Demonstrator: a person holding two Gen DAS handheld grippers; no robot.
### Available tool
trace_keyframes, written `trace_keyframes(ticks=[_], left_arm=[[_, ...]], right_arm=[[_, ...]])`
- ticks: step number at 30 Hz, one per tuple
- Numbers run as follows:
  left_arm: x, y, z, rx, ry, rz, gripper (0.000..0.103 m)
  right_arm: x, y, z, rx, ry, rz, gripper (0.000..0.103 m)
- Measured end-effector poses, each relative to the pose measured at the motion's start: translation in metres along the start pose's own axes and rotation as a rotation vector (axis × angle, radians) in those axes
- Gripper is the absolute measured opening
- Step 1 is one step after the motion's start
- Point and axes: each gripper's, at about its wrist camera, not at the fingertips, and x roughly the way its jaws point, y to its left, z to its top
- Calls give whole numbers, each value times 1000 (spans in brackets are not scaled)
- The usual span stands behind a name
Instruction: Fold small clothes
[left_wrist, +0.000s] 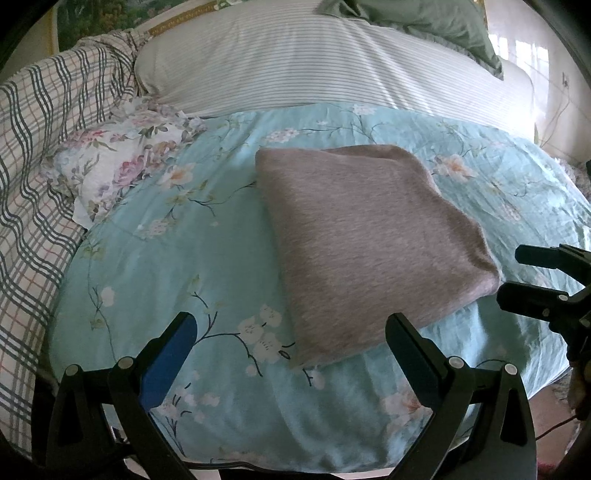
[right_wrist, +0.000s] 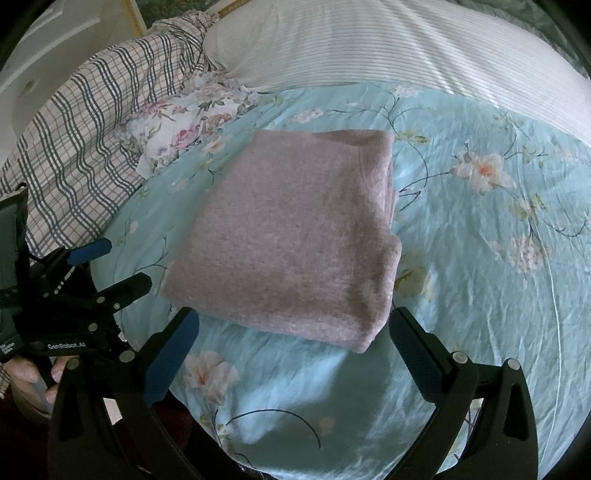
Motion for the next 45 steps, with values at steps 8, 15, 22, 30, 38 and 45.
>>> trace_keyframes(ticks=[8,15,22,30,38,45], left_arm=[[1,2,2,-3,0,-16,102],[2,3,5,-4,0,-26,102],[3,3,5,-4,1,-30,102],[4,2,7,-1,3,-36,102],[6,3,9,7,3,-40,102],[8,2,10,7,5,-46,102]], right_arm=[[-1,2,1,2,-3,-3,102],[-1,4,2,3,-6,-4,102],[-2,7,5,2,-7,-6,102],[-3,8,6,3,-8,-8,102],[0,3,9,5,-4,-7,102],[1,-2,11,4,-2,-7,102]])
